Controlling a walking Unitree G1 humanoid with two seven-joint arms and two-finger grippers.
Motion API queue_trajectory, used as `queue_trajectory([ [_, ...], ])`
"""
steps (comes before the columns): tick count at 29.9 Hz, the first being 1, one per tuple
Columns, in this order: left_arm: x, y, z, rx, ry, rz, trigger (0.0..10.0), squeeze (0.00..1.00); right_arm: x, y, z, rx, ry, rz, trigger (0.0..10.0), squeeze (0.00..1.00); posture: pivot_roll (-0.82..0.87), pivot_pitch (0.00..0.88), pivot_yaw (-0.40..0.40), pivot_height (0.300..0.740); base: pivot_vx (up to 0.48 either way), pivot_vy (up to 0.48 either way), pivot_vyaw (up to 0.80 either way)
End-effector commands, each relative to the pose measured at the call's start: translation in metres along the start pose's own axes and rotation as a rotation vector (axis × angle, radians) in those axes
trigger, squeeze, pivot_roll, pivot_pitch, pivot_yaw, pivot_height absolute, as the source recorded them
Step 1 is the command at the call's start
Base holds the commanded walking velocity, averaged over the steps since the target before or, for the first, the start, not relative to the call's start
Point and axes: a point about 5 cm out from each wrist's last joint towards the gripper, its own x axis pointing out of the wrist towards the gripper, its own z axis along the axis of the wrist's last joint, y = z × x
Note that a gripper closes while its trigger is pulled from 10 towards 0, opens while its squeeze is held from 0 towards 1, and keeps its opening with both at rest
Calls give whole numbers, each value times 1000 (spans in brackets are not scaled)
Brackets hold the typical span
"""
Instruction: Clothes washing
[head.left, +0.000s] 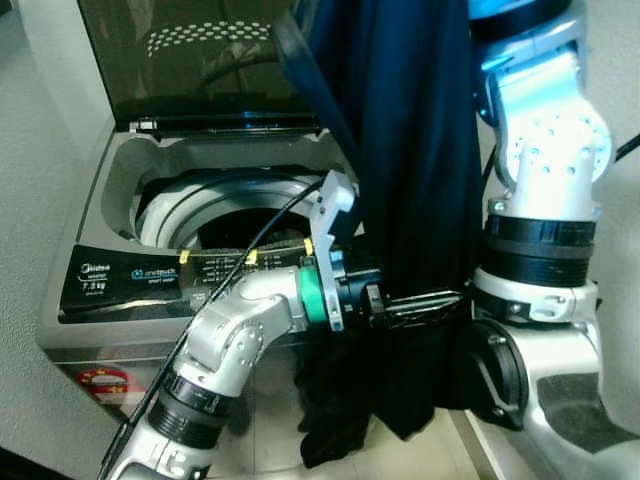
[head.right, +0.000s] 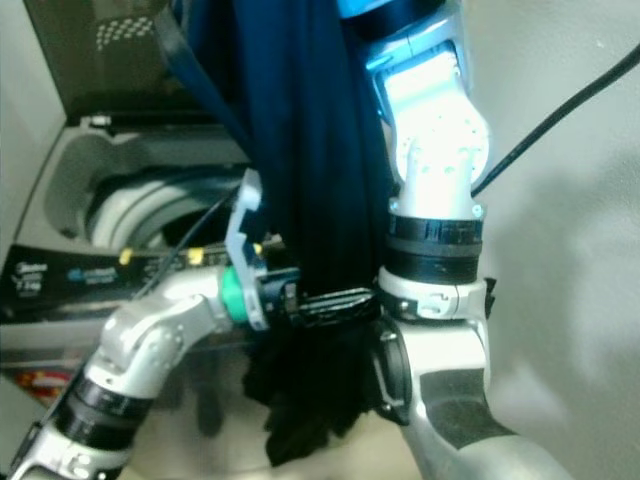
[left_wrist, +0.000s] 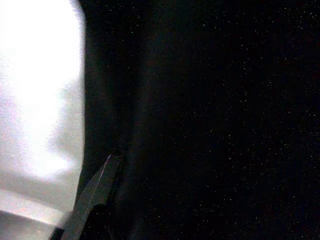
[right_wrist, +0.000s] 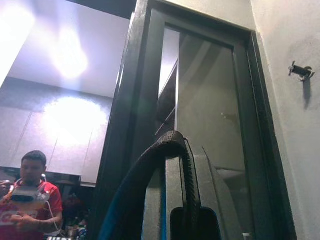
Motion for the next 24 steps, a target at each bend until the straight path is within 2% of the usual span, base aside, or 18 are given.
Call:
queue_trajectory([
  [1, -3, 25, 0, 111, 44, 205, 9529, 0, 7, 11, 7, -23, -19, 44, 10000, 0, 41, 60, 27, 740, 0, 0, 0],
  [2, -3, 25, 0, 111, 44, 205, 9529, 0, 7, 11, 7, -23, -19, 44, 10000, 0, 41, 60, 27, 740, 0, 0, 0],
  [3, -9, 43, 5, 165, 57, 352, 10000, 0, 6, 12, 9, -23, -24, 43, 10000, 0, 45, 59, 26, 740, 0, 0, 0],
  [4, -9, 43, 5, 165, 57, 352, 10000, 0, 6, 12, 9, -23, -24, 43, 10000, 0, 45, 59, 26, 740, 0, 0, 0],
  [5, -20, 64, 14, 252, 69, 525, 10000, 0, 5, 13, 11, -22, -32, 45, 10000, 0, 45, 59, 26, 740, 0, 0, 0],
  [6, -20, 64, 14, 252, 69, 525, 10000, 0, 5, 13, 11, -22, -32, 45, 10000, 0, 45, 59, 26, 740, 0, 0, 0],
  [8, -53, 100, 40, 404, 82, 844, 10000, 0, 4, 16, 15, -20, -46, 60, 10000, 0, 58, 64, 20, 740, 0, 0, 0],
  [11, -64, 108, 50, 467, 85, 930, 10000, 0, 3, 17, 16, -20, -49, 64, 10000, 0, 58, 64, 20, 740, 0, 0, 0],
  [13, -114, 129, 89, 696, 134, 1268, 10000, 0, -1, 12, 9, -42, -30, 29, 10000, 0, 57, 73, 25, 740, 0, 0, 0],
  [14, -114, 129, 89, 696, 134, 1268, 10000, 0, -1, 12, 9, -42, -30, 29, 10000, 0, 57, 73, 25, 740, 0, 0, 0],
  [15, -133, 133, 104, 778, 149, 1389, 10000, 0, -3, 9, 5, -53, -17, 9, 10000, 0, 56, 75, 26, 740, 0, 0, 0],
  [16, -133, 133, 104, 778, 149, 1389, 10000, 0, -3, 9, 5, -53, -17, 9, 10000, 0, 56, 75, 26, 740, 0, 0, 0],
  [17, -156, 135, 120, 879, 190, 1517, 10000, 0, -10, 2, -5, -87, 29, -42, 10000, 0, 55, 82, 28, 740, 0, 0, 0],
  [18, -156, 135, 120, 879, 190, 1517, 10000, 0, -10, 2, -5, -87, 29, -42, 10000, 0, 55, 82, 28, 740, 0, 0, 0],
  [19, -178, 136, 133, 949, 224, 1613, 10000, 0, -21, -8, -22, -145, 125, -109, 10000, 0, 55, 87, 28, 740, 0, 0, 0],
  [21, -214, 135, 146, 1087, 334, 1735, 10000, 0, -71, -34, -78, -330, 512, -263, 10000, 0, 60, 99, 28, 740, 0, 0, 0],
  [23, -214, 135, 146, 1087, 334, 1735, 10000, 0, -71, -34, -78, -330, 512, -263, 10000, 0, 60, 99, 28, 740, 0, 0, 0],
  [24, -217, 140, 127, 977, 423, 1639, 10000, 0, -99, -35, -117, -387, 717, -281, 10000, 0, 67, 106, 26, 740, 0, 0, 0],
])
